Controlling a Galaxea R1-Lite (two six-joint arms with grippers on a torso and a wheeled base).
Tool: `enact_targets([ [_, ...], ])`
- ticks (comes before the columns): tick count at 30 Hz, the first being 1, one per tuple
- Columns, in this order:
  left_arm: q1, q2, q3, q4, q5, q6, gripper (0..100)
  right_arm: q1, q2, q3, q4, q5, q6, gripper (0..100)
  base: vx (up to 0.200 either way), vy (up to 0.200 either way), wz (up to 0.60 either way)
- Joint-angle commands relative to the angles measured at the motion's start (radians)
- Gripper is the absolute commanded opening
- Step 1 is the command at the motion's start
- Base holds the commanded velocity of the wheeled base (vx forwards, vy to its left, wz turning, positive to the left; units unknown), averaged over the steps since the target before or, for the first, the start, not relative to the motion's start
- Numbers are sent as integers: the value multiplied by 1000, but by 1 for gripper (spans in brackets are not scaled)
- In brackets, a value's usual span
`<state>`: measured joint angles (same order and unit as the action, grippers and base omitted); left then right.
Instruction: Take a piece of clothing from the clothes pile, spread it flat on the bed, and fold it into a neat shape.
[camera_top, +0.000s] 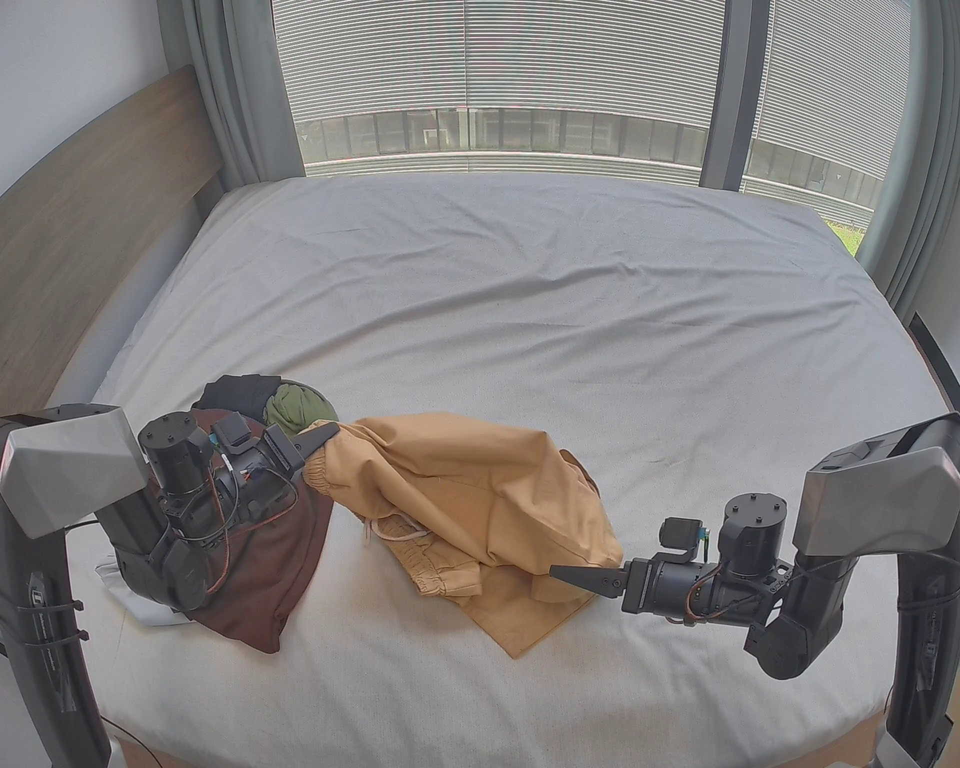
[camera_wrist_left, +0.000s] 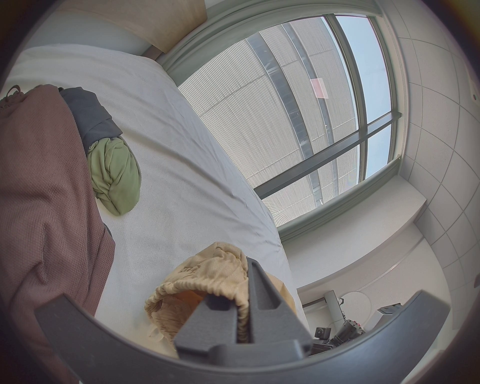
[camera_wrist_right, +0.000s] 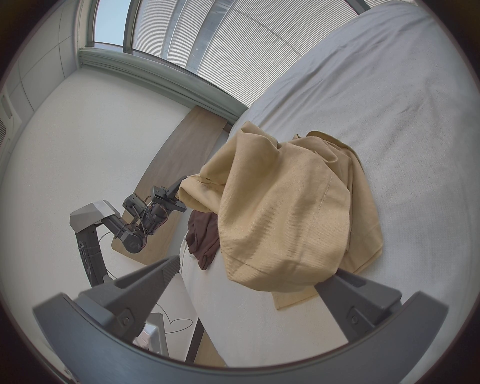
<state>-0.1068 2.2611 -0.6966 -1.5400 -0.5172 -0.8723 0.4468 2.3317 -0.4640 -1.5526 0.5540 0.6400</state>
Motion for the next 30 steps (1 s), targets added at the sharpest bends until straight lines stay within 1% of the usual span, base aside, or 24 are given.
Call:
enact_targets([
  [1,9,9,-8,0,3,0,0,-3,-48,12,-1,0,0,100,0,0,0],
  [2,9,11,-8,0,3,0,0,-3,-54,16,-1,0,0,0,0,0,0],
  [6,13,17,-15,0,5,0,0,-8,-77,21,-1,0,0,0,0,0,0],
  [11,22,34,-41,0,31,0,0,-23,-110,25,0,0,0,0,0,0,0],
  [16,24,43,-40,-2,31,0,0,-33,-126,28,0,0,0,0,0,0,0],
  [20,19,40,-32,-2,31,3,0,-68,-184,35,6,0,0,0,0,0,0],
  [22,16,40,-29,-2,29,15,0,-94,-216,44,8,1,0,0,0,0,0],
  [25,13,43,-8,-2,22,56,0,-142,-230,42,8,21,-3,0,0,0,0],
  [28,1,43,11,-2,17,93,0,-155,-209,36,8,27,-5,0,0,0,0],
  [30,-16,43,28,-2,17,118,0,-160,-141,22,6,27,-8,0,0,0,0],
])
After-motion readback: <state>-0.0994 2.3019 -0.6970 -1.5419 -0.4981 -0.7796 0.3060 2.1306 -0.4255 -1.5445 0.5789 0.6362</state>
